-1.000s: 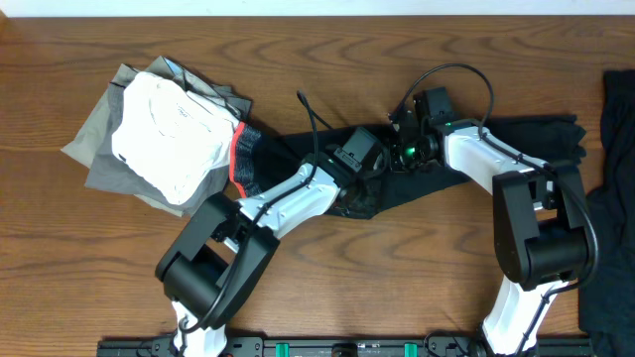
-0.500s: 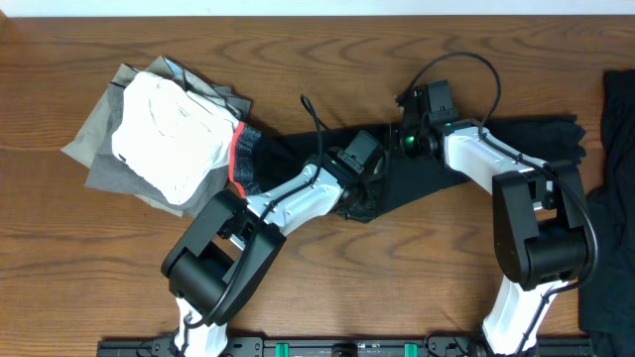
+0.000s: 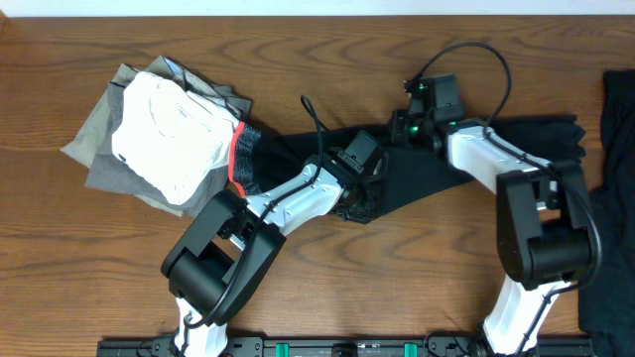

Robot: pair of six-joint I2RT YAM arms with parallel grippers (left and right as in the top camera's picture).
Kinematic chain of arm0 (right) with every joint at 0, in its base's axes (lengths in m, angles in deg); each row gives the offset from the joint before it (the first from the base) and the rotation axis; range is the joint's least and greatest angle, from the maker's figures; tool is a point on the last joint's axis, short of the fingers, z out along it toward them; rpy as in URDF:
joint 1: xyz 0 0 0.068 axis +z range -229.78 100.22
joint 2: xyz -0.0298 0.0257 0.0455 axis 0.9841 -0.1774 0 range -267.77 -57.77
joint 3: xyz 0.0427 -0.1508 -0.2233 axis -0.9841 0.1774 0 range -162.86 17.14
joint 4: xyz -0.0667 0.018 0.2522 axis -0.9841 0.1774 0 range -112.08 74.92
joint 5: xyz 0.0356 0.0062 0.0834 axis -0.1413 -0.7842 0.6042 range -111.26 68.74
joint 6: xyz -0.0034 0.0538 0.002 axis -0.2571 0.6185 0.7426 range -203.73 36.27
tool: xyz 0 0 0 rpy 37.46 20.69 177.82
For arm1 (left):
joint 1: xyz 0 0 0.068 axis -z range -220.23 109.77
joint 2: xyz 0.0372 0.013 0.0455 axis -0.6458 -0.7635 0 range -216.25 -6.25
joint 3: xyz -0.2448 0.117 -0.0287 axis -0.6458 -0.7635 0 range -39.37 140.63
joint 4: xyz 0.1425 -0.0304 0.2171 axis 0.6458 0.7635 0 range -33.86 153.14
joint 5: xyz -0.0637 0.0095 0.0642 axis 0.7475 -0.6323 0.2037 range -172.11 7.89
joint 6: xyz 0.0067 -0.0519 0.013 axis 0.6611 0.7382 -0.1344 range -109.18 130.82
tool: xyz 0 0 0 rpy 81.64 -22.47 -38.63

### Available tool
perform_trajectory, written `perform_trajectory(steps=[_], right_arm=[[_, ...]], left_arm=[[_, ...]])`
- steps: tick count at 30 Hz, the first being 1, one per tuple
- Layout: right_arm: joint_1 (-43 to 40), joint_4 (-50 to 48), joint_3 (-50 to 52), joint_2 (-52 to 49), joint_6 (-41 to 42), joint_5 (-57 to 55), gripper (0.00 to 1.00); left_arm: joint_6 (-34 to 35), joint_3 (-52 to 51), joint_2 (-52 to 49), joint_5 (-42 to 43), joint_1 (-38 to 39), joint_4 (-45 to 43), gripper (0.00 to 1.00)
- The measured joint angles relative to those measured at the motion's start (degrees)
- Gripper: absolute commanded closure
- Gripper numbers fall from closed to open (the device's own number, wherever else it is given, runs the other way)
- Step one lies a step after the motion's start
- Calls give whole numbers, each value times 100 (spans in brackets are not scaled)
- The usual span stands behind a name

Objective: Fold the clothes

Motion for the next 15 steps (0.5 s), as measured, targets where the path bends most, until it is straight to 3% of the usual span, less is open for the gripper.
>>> perform_trajectory(steps=[9, 15], right_arm=[[-691, 2426, -136, 688, -186, 715, 98], [-374, 2367, -13, 662, -374, 826, 96]], left_arm=[[0, 4, 0, -9, 0, 24, 93], [0, 7, 0, -7, 0, 24, 93]])
